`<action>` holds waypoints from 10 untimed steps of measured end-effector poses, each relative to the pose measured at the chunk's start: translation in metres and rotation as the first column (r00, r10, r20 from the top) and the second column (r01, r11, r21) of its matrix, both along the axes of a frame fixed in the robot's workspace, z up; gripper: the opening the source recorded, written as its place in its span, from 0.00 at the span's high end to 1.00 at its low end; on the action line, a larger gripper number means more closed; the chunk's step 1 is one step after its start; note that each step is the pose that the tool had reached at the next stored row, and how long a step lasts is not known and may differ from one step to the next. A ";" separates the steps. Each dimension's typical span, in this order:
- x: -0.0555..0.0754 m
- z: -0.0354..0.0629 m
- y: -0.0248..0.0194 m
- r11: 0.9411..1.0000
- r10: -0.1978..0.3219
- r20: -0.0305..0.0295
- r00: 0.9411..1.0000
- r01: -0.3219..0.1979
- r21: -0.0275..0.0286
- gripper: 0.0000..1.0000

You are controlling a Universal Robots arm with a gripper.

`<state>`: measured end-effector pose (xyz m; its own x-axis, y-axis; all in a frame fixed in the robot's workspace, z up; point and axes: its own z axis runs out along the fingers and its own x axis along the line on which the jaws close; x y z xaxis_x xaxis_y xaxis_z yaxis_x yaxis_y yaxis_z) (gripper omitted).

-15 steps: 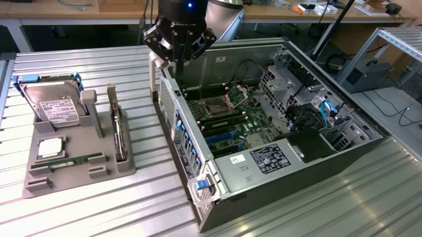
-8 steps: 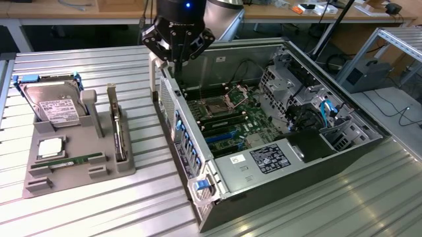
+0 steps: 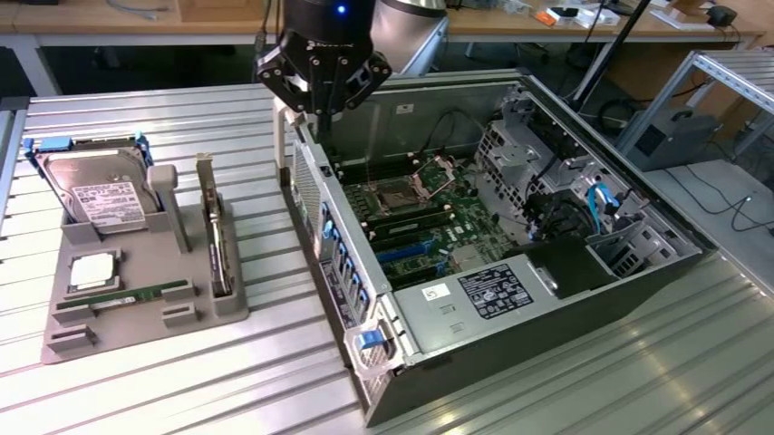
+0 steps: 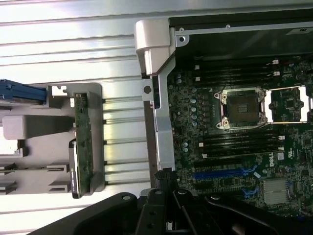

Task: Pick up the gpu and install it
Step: 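Reach for the gpu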

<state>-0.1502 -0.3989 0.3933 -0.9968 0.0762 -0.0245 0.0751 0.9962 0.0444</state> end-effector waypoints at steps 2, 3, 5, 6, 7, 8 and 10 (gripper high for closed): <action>0.000 0.0000 0.0000 1.000 0.000 0.000 1.000 0.000 0.000 0.90; -0.001 0.0000 0.0000 1.000 0.000 0.000 1.000 0.000 0.000 0.90; -0.001 0.0000 0.0000 1.000 0.000 0.000 1.000 0.000 0.000 0.90; -0.001 0.0000 0.0000 1.000 0.000 0.000 1.000 0.000 0.000 0.90; -0.002 0.0000 0.0000 1.000 0.000 0.000 1.000 0.000 0.000 0.90; -0.002 0.0000 0.0000 1.000 0.000 0.000 1.000 0.000 0.000 0.90; -0.003 0.0000 0.0000 1.000 0.000 0.000 1.000 0.000 0.000 0.90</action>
<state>-0.1535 -0.3989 0.3933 -0.9968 0.0762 -0.0245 0.0750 0.9962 0.0444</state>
